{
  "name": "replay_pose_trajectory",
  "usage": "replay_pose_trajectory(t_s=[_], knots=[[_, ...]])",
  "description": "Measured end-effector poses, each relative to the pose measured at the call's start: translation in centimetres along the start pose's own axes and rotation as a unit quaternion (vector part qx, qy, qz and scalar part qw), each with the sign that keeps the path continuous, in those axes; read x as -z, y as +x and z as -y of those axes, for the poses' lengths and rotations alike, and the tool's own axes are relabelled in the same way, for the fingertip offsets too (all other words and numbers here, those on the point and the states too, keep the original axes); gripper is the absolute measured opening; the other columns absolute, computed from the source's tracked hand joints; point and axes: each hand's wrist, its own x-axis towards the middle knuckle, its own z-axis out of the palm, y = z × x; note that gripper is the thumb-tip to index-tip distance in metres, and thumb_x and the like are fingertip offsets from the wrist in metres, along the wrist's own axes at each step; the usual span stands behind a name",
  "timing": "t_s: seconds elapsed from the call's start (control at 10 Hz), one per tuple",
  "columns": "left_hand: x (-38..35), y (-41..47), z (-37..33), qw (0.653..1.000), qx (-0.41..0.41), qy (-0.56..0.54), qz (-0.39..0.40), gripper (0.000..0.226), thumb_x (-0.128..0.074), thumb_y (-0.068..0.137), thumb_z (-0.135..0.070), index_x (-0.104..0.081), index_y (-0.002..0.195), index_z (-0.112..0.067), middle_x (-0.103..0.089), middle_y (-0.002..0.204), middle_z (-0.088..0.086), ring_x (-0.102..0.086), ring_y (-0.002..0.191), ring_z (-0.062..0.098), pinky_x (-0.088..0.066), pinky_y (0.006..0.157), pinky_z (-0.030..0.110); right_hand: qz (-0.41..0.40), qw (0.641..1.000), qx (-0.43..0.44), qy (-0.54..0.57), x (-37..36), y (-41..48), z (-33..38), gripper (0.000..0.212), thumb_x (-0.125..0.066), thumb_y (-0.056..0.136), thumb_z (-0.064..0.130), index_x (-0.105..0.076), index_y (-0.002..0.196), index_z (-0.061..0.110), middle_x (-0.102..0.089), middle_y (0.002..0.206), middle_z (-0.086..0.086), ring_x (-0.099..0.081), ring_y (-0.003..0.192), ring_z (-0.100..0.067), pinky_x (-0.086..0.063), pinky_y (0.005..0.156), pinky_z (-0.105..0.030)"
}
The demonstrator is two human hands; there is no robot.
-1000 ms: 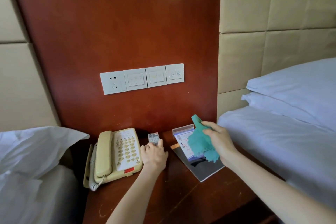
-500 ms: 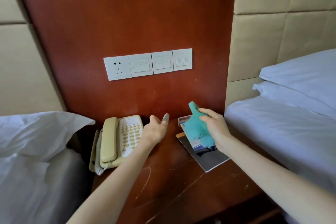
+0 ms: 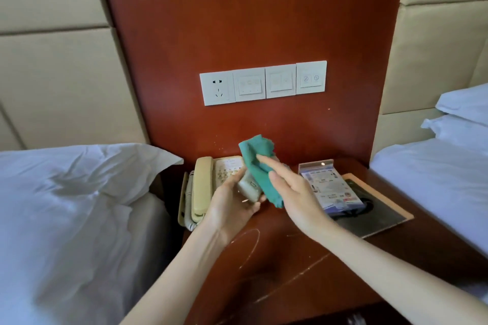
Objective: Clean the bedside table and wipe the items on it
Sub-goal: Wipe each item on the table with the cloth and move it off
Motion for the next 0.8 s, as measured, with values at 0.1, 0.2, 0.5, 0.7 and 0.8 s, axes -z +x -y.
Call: replay_pose_trajectory(t_s=[0.1,0.2,0.5,0.7,0.8], knots=[[1.6,-2.9,-1.1,0.963,0.020,-0.249,0.103,0.040,-0.030,0.101,-0.011,-0.054,0.117,0.015,-0.056,0.120,0.036,-0.064,0.104,0.039,-0.053,0.089,0.040,0.102,0.987,0.061,-0.104,-3.1,-0.5,0.3,0.041,-0.037,0.103,0.019,-0.043,0.129,0.051,-0.021,0.150,0.028,-0.003,0.141,0.013,0.000,0.111,-0.008],[3.3,-5.6,-0.8,0.984,-0.152,0.046,-0.079,0.040,-0.033,0.101,-0.019,-0.072,0.110,-0.018,-0.068,0.113,0.013,-0.071,0.088,0.017,-0.057,0.066,0.026,0.102,0.977,0.093,-0.164,-4.3,0.4,0.4,0.039,-0.036,0.104,0.019,-0.042,0.136,0.042,-0.014,0.152,0.024,0.005,0.144,0.005,0.006,0.111,-0.011],[3.1,-8.1,-1.8,0.994,-0.105,0.000,0.018,0.039,-0.031,0.100,-0.026,-0.059,0.128,-0.022,-0.068,0.101,0.011,-0.054,0.057,0.014,-0.044,0.046,0.021,0.013,0.998,0.033,-0.055,-5.9,2.1,0.6,0.038,-0.034,0.104,0.019,-0.045,0.138,0.031,-0.018,0.155,0.021,0.001,0.145,0.002,-0.005,0.122,-0.033],[4.6,-8.3,-1.8,0.991,-0.129,0.012,0.026,0.039,-0.032,0.100,-0.026,-0.070,0.107,-0.019,-0.072,0.100,0.006,-0.069,0.082,0.014,-0.055,0.062,0.026,0.097,0.981,0.118,-0.123,-7.7,-0.6,0.5,0.041,-0.034,0.104,0.018,-0.036,0.140,0.037,-0.015,0.153,0.025,0.007,0.145,0.004,0.002,0.120,-0.035],[4.7,-8.6,-1.7,0.992,-0.114,0.023,0.042,0.040,-0.034,0.100,-0.028,-0.074,0.100,-0.026,-0.068,0.086,0.004,-0.060,0.064,0.011,-0.047,0.052,0.020,0.094,0.978,0.105,-0.153,-7.1,0.4,0.3,0.041,-0.033,0.104,0.018,-0.033,0.141,0.037,-0.011,0.153,0.023,0.010,0.145,0.000,0.005,0.118,-0.028]])
